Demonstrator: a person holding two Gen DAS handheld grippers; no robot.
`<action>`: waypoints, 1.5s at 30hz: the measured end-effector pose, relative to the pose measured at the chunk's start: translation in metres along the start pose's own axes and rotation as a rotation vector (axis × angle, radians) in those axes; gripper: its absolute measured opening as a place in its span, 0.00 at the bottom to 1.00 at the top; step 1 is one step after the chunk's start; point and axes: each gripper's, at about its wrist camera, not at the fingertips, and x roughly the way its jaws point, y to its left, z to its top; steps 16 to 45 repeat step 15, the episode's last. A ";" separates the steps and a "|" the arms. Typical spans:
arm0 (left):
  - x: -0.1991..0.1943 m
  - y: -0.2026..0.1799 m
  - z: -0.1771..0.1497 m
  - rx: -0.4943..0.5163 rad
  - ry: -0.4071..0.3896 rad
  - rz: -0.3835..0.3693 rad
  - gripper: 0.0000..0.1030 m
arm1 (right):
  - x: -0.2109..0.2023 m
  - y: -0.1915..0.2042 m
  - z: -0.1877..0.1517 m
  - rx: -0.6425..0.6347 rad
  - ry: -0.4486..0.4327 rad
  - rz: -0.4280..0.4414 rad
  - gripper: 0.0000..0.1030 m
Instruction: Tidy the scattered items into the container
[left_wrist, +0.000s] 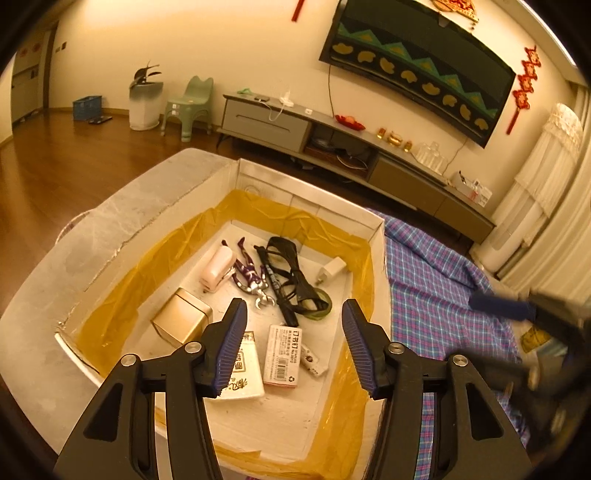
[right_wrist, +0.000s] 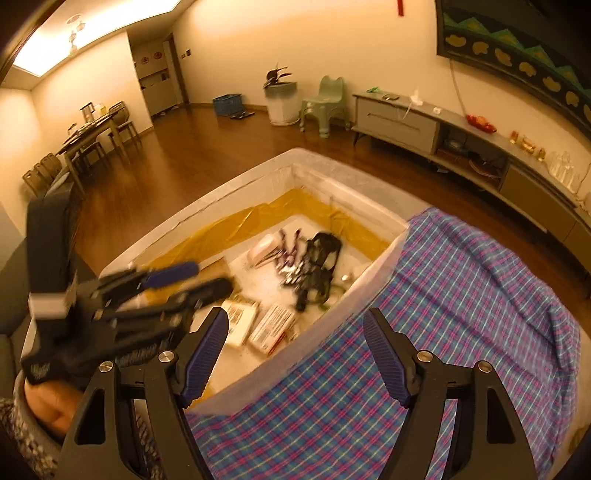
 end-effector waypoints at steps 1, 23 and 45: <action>0.000 -0.001 0.000 0.005 0.004 -0.001 0.55 | 0.000 0.004 -0.006 -0.012 0.015 0.013 0.74; -0.031 -0.013 0.000 0.029 -0.086 0.019 0.60 | 0.014 0.069 -0.067 -0.269 0.143 0.040 0.74; -0.031 -0.013 0.000 0.029 -0.086 0.019 0.60 | 0.014 0.069 -0.067 -0.269 0.143 0.040 0.74</action>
